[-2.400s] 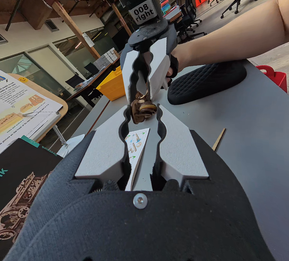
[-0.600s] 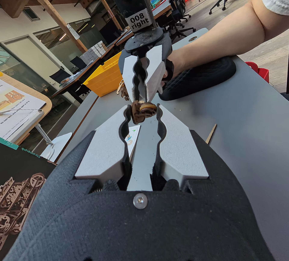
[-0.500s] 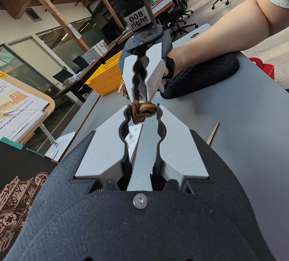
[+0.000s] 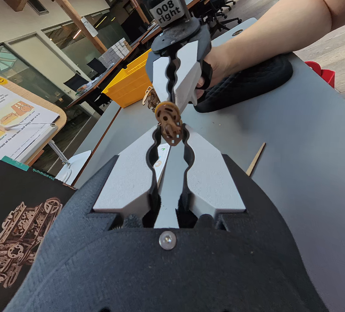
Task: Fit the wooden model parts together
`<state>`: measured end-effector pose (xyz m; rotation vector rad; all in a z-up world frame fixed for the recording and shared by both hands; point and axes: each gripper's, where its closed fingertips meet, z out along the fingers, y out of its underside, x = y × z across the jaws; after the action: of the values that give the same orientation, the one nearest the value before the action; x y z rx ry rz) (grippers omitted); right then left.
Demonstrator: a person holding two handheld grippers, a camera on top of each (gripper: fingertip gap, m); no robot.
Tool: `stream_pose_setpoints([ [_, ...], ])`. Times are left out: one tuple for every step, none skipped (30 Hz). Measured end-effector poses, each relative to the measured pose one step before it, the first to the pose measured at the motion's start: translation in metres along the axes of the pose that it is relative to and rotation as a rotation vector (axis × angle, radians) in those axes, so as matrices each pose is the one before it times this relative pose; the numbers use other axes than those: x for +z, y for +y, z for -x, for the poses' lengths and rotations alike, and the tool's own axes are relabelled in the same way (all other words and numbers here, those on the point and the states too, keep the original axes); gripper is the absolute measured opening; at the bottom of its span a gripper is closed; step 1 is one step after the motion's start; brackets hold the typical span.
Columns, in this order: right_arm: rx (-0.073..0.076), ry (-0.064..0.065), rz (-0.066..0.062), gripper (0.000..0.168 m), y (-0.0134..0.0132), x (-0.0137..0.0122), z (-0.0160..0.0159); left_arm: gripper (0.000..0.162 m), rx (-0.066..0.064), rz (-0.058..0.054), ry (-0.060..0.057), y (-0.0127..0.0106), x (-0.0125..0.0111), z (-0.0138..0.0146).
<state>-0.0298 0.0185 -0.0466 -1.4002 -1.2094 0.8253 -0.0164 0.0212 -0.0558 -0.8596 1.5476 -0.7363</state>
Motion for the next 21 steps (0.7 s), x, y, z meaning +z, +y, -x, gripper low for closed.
stream_pose_setpoints([
  [-0.0119,0.0131,0.0028,0.000,0.00010,0.00058,-0.00111,0.020,0.0008,-0.0052,-0.0093,0.00066,-0.00027,0.00131],
  [-0.0217,0.0266,0.0208,0.001,0.00211,-0.00010,-0.00383,0.020,-0.0051,0.0023,-0.0044,0.00136,-0.00015,0.00208],
  [-0.0013,0.0092,0.0175,0.001,0.00139,0.00035,-0.00158,0.020,-0.0040,0.0062,0.0067,0.00120,0.00019,0.00081],
  [0.0294,-0.0108,0.0033,0.002,-0.00022,-0.00047,-0.00016,0.020,0.0018,-0.0080,0.0072,-0.00043,-0.00011,-0.00013],
  [0.0246,0.0129,0.0042,0.003,0.00141,-0.00147,-0.00430,0.020,-0.0100,-0.0057,-0.0066,0.00023,0.00015,0.00124],
  [0.0068,0.0182,0.0117,0.002,0.00307,-0.00143,-0.00399,0.020,-0.0205,0.0079,-0.0062,0.00217,0.00045,0.00144],
  [-0.0014,-0.0035,0.0116,0.000,0.00237,-0.00089,0.00029,0.020,-0.0148,0.0103,-0.0051,0.00291,0.00008,0.00121],
  [0.0028,0.0095,0.0094,0.000,0.00162,-0.00032,-0.00185,0.020,-0.0061,0.0057,-0.0004,0.00244,-0.00053,0.00066],
  [0.0067,0.0209,-0.0021,0.000,0.00055,-0.00028,-0.00397,0.020,-0.0036,0.0083,0.0024,0.00277,-0.00042,0.00069],
  [0.0121,-0.0047,0.0042,0.000,0.00200,0.00018,-0.00087,0.020,-0.0057,0.0188,-0.0017,0.00433,0.00034,0.00180],
  [0.0227,0.0034,0.0217,0.000,0.00507,0.00058,-0.00294,0.020,-0.0097,0.0205,0.0007,0.00495,0.00071,0.00150],
  [0.0240,0.0225,0.0277,0.000,0.00677,0.00062,-0.00635,0.020,-0.0088,0.0142,0.0094,0.00397,0.00082,-0.00026],
  [0.0167,0.0201,0.0222,0.000,0.00611,0.00047,-0.00591,0.020,-0.0007,0.0182,0.0102,0.00469,0.00084,-0.00078],
  [0.0129,-0.0022,0.0260,0.000,0.00605,0.00090,-0.00237,0.020,0.0096,0.0238,-0.0003,0.00538,0.00064,0.00033],
  [0.0204,0.0069,0.0363,0.000,0.00709,0.00097,-0.00373,0.020,0.0108,0.0226,-0.0076,0.00510,0.00043,0.00157],
  [0.0181,0.0250,0.0279,0.000,0.00566,0.00053,-0.00594,0.020,0.0022,0.0200,-0.0003,0.00420,0.00026,0.00090],
  [0.0090,0.0096,0.0112,0.000,0.00284,-0.00007,-0.00294,0.021,-0.0056,0.0129,0.0136,0.00264,-0.00003,-0.00090],
  [0.0063,-0.0177,0.0005,0.000,0.00078,-0.00010,0.00162,0.020,-0.0076,0.0044,0.0153,0.00113,-0.00039,-0.00112],
  [0.0102,-0.0089,0.0029,0.000,0.00065,0.00000,0.00045,0.021,-0.0041,0.0026,0.0029,0.00057,-0.00066,0.00069],
  [0.0083,0.0053,0.0070,0.000,0.00129,0.00000,-0.00145,0.020,0.0018,0.0013,0.0065,0.00069,-0.00063,0.00002],
  [0.0054,0.0055,0.0097,0.000,0.00183,0.00014,-0.00147,0.020,0.0009,0.0101,0.0224,0.00237,-0.00021,-0.00223],
])
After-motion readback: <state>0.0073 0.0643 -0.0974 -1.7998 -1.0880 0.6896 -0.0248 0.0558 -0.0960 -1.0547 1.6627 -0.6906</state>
